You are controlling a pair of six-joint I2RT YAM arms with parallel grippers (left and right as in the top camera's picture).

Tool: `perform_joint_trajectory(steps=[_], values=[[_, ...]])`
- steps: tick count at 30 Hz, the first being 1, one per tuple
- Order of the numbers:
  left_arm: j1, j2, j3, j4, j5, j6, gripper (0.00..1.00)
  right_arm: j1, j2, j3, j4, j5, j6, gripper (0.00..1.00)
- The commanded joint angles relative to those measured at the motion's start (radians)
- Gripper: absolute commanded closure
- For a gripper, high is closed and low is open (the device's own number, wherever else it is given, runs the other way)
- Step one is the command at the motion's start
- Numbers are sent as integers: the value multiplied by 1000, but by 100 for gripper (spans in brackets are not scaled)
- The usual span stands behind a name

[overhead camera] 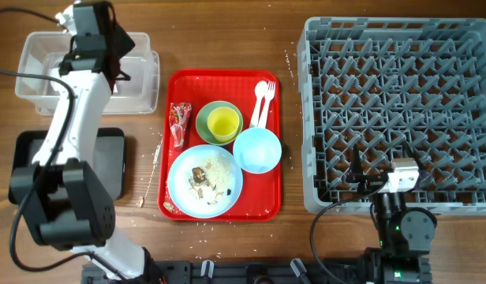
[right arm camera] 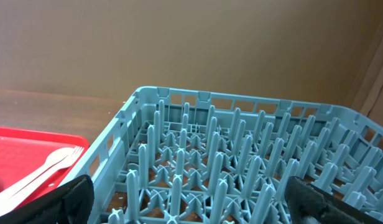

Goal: Sort waste into correct bins and load items into the dishwasher rack
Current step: 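Reach the left gripper to the red candy wrapper and grasp it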

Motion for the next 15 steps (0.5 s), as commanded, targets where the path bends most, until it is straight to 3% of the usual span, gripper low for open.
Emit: perform_joint_trajectory(steps=[1, 4, 6, 8, 15], values=[[8, -13, -3, -11, 111, -9, 0, -5, -6, -1, 3, 9, -9, 0], [-26, -68, -3, -8, 277, -3, 2, -5, -6, -1, 4, 9, -9, 0], [-51, -83, -3, -25, 358, -1, 13, -5, -6, -1, 4, 8, -9, 0], [-90, -85, -3, -76, 423, -1, 17, -5, -6, -1, 4, 9, -9, 0], [-258, -68, -19, -360, 336, 25, 13, -5, -6, -1, 4, 9, -9, 0]])
